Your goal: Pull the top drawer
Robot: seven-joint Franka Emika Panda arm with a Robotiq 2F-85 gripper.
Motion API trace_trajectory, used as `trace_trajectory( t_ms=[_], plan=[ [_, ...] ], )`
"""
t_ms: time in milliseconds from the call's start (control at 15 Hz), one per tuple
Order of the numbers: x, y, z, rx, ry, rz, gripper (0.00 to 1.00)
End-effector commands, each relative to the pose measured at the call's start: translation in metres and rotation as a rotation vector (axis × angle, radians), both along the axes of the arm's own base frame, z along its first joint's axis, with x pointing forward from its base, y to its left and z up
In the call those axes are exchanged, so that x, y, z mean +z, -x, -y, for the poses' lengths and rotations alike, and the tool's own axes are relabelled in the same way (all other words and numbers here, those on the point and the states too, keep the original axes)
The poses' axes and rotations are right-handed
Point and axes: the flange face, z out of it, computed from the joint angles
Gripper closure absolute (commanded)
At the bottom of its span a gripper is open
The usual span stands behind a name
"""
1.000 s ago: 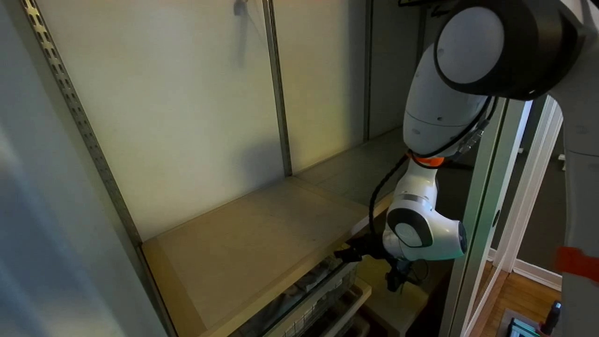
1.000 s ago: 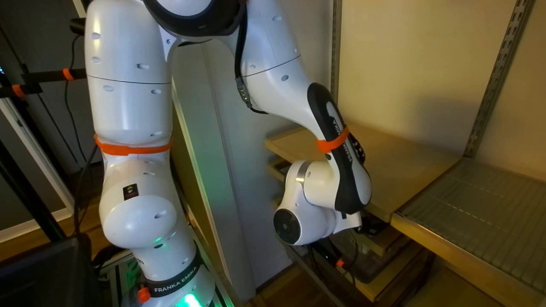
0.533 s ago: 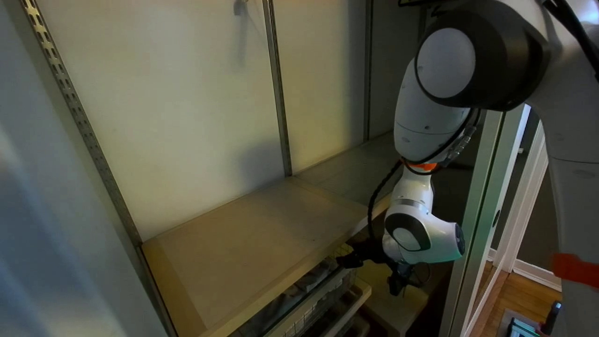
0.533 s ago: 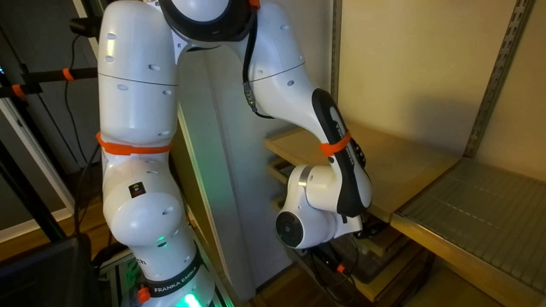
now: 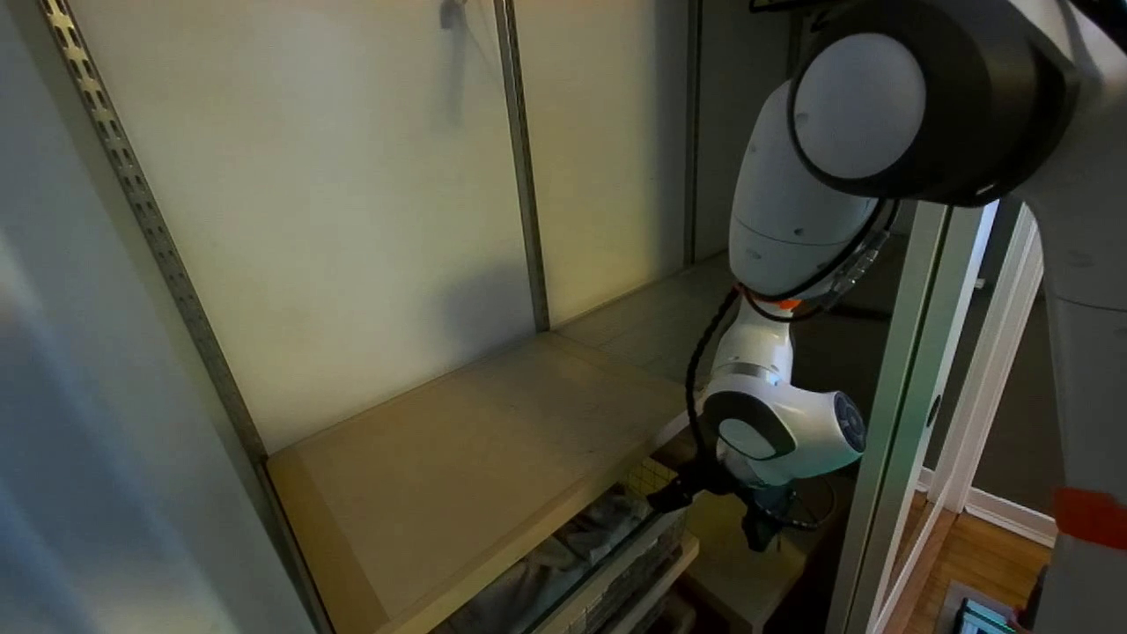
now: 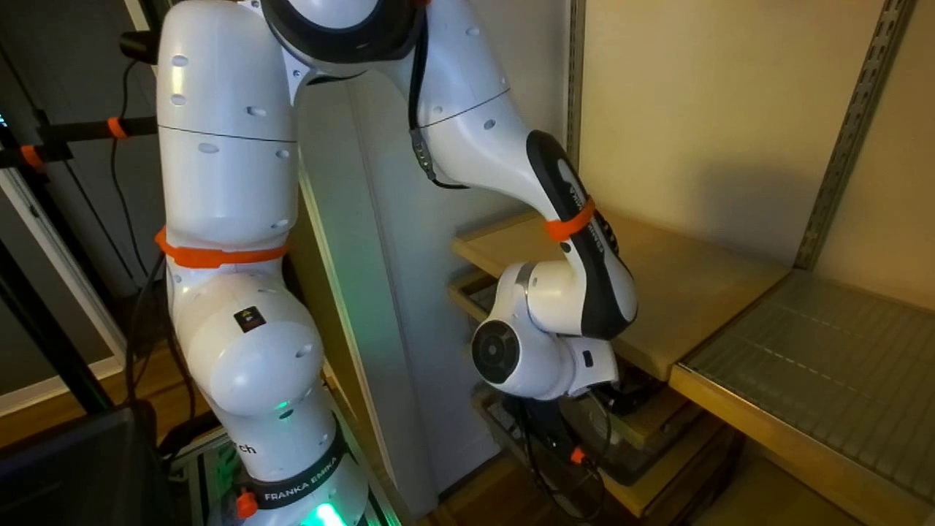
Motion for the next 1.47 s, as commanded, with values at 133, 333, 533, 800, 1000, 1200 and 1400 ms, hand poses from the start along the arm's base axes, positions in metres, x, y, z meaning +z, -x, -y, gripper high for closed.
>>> trace_trajectory(
  t_ms=[133, 333, 533, 800, 1000, 1200, 1400],
  plan=[
    [0.014, 0.041, -0.002, -0.069, 0.133, -0.278, 0.0],
    [0.023, 0.061, -0.011, -0.069, 0.19, -0.452, 0.0],
    [0.026, 0.088, -0.025, -0.06, 0.236, -0.621, 0.0],
    [0.014, 0.13, -0.045, -0.048, 0.263, -0.838, 0.0],
    [0.001, 0.15, -0.056, -0.034, 0.23, -0.964, 0.0],
    [0.001, 0.14, -0.056, -0.037, 0.188, -0.995, 0.0],
    [0.002, 0.131, -0.05, -0.047, 0.149, -0.989, 0.0]
  ],
)
